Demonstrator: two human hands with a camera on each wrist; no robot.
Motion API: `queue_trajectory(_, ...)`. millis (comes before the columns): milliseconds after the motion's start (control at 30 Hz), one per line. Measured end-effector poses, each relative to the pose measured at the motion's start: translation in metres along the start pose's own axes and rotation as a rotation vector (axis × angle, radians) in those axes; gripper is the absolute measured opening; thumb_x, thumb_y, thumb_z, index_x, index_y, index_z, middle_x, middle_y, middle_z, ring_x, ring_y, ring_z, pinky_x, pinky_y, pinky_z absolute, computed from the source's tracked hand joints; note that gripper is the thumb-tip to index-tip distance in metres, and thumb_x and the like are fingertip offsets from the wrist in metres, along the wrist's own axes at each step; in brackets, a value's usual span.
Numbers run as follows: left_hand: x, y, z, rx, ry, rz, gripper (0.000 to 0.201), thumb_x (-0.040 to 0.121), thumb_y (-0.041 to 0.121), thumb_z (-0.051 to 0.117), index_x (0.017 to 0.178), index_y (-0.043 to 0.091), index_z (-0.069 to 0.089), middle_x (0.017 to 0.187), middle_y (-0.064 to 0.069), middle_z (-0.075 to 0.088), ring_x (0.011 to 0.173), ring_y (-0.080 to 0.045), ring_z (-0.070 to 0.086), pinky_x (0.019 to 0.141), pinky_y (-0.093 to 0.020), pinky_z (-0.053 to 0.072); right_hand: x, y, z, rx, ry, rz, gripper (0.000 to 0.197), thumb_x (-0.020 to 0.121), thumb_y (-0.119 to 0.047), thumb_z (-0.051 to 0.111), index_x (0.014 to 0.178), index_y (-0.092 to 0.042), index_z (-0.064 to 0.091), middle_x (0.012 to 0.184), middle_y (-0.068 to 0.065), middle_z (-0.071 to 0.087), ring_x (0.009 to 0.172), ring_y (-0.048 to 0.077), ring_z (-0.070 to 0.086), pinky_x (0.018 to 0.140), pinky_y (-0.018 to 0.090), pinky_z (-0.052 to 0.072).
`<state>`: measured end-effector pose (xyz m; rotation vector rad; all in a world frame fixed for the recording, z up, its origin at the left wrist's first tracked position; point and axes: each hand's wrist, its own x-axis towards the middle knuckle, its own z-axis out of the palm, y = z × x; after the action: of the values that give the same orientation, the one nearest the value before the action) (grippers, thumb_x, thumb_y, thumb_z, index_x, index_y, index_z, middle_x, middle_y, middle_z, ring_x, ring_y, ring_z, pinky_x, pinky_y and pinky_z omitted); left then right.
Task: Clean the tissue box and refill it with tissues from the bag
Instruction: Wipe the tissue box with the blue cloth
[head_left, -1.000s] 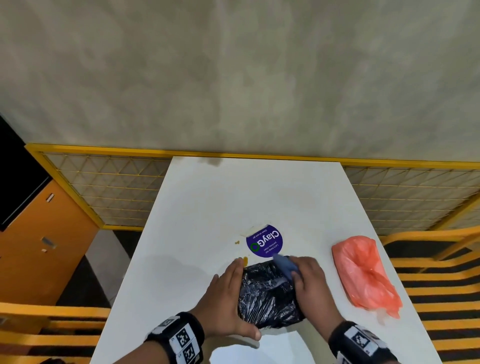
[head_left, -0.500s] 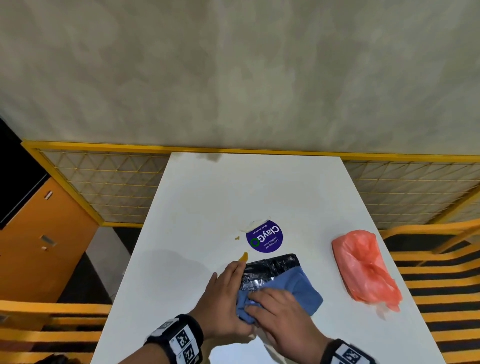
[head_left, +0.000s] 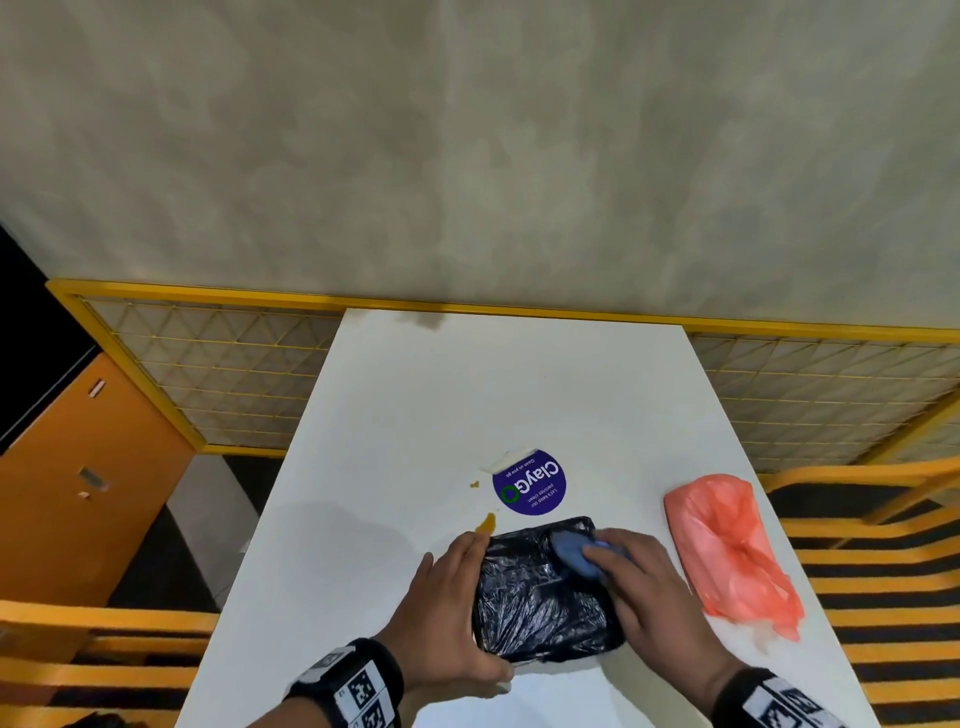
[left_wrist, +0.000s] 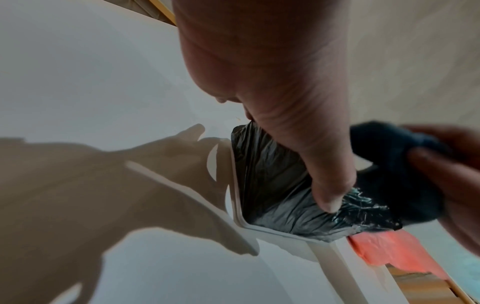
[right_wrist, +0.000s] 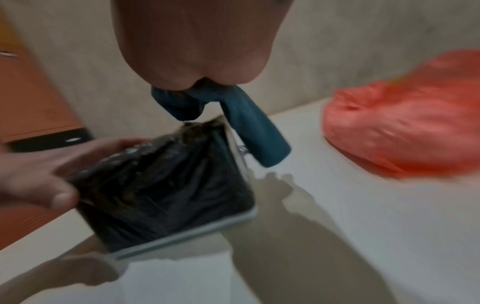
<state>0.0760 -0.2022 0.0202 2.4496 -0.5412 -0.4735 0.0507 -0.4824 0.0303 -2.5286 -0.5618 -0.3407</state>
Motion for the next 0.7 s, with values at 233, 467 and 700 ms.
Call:
queue_trajectory(233,-0.002,-0.001,0.000,-0.153,-0.069,0.007,0.147,0.059,0.049,0.091,0.147,0.039,-0.027,0.143,0.043,0.003,0.131,0.028,0.011,0.107,0.001,-0.001,0.040,-0.048,0.059,-0.055,-0.271,-0.256,0.034,0.080,-0.015,0.061,0.112,-0.025,0.062,0.123,-0.001,0.060,0.112,0.018,0.054,0.090,0.033,0.050)
queue_trajectory(467,-0.001,0.002,0.001,-0.112,-0.032,0.004,0.142,0.056,0.055,0.087,0.157,0.037,-0.013,0.149,0.030,0.012,0.137,0.008,0.020,0.110,-0.005,0.009,0.048,-0.030,0.061,-0.064,-0.203,-0.126,0.039,0.081,-0.016,0.057,0.119,-0.024,0.058,0.121,-0.002,0.061,0.107,0.018,0.058,0.088,0.033,0.049)
queue_trajectory(700,-0.002,0.004,0.000,-0.060,-0.024,-0.014,0.146,0.056,0.061,0.082,0.160,0.029,-0.015,0.163,0.015,0.006,0.150,-0.013,0.019,0.125,-0.035,0.009,0.067,0.019,0.036,0.069,0.040,0.380,0.034,0.083,-0.002,0.055,0.107,-0.021,0.068,0.098,-0.001,0.062,0.093,0.023,0.060,0.075,0.025,0.043)
